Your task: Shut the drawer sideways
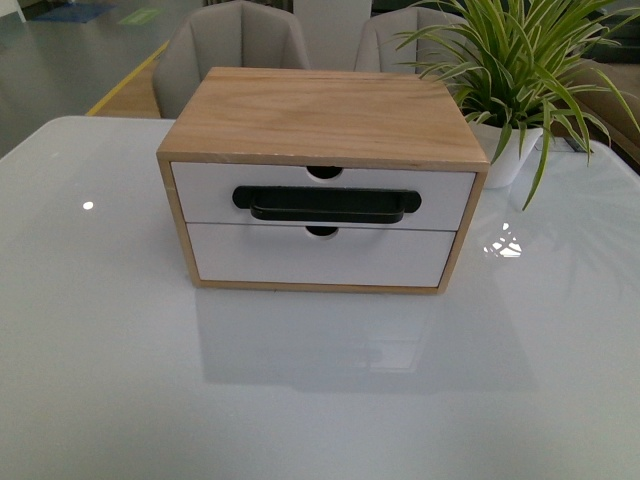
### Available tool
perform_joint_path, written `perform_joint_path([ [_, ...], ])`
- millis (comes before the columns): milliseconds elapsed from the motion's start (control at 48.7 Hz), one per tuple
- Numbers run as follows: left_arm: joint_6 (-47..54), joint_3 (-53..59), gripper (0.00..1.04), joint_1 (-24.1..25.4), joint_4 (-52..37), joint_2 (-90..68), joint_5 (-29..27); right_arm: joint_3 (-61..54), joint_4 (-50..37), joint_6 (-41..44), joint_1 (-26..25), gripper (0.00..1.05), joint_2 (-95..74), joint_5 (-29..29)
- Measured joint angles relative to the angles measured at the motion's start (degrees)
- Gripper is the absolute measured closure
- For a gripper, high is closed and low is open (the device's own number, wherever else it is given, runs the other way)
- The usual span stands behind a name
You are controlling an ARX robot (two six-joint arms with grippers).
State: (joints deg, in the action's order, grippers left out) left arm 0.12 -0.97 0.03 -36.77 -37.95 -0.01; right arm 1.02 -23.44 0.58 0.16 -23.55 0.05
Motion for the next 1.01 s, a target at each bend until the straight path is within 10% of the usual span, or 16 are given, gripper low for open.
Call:
perform_joint_path([
  [1006, 0.0, 0.0, 1.03, 0.0, 25.7, 26.8, 0.0, 0.0, 23.4, 0.0, 0.0, 1.03, 23.1, 0.0],
])
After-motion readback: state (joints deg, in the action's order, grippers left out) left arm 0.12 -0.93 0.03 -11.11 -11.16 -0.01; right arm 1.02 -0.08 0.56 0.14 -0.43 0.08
